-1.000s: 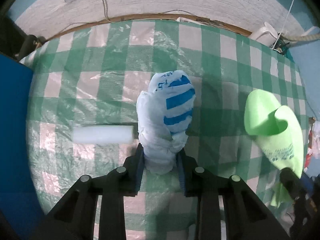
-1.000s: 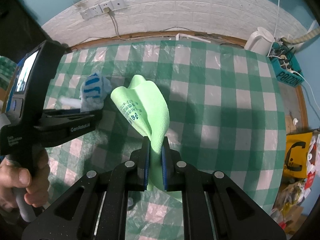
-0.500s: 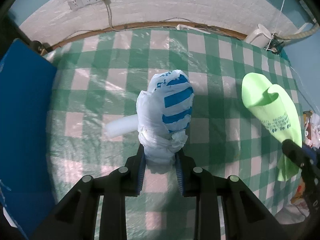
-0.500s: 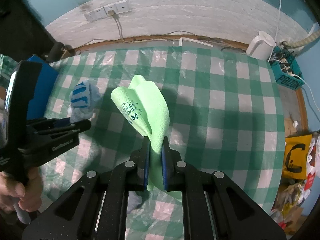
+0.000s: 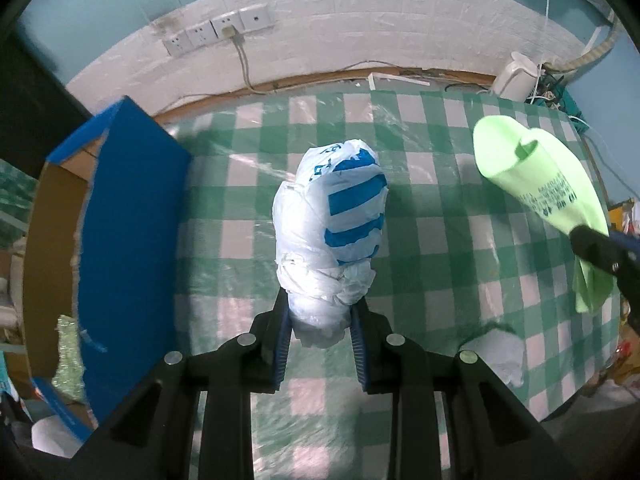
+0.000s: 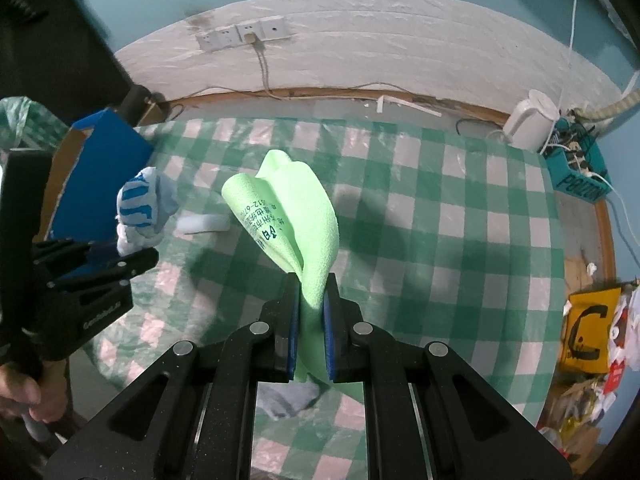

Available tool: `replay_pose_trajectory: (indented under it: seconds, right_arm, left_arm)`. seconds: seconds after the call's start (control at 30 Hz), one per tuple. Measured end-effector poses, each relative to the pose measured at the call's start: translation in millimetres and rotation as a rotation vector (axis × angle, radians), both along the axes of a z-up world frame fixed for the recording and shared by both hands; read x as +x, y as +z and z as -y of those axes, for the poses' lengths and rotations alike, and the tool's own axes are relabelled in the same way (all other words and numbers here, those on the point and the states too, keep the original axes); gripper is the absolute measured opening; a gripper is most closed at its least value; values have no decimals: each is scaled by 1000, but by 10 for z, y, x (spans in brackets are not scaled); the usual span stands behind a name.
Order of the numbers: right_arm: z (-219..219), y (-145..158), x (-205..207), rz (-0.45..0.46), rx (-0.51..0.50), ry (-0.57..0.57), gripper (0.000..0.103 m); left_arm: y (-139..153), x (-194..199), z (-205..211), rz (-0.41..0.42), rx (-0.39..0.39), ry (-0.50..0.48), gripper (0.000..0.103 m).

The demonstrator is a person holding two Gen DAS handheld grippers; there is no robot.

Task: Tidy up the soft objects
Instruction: 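Carry the striped sock in the left tool while the right tool carries the green sock to the box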

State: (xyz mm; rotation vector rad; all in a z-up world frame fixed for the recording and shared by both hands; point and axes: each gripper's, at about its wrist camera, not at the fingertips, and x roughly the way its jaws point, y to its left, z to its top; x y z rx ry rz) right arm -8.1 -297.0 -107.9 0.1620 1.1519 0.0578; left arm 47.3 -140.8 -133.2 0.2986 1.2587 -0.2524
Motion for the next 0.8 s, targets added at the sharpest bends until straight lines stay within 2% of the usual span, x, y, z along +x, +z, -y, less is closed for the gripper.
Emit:
replay_pose_trajectory:
  seconds: [0.43,0.8]
  right_arm:
    - [-496,349,18,56,9,92,9]
    - [-970,542,122,85,32,171,9]
  left_arm:
    - [414,-183,-400,93,8,-11,27]
    - [662,-284,-831,166,20,27,27]
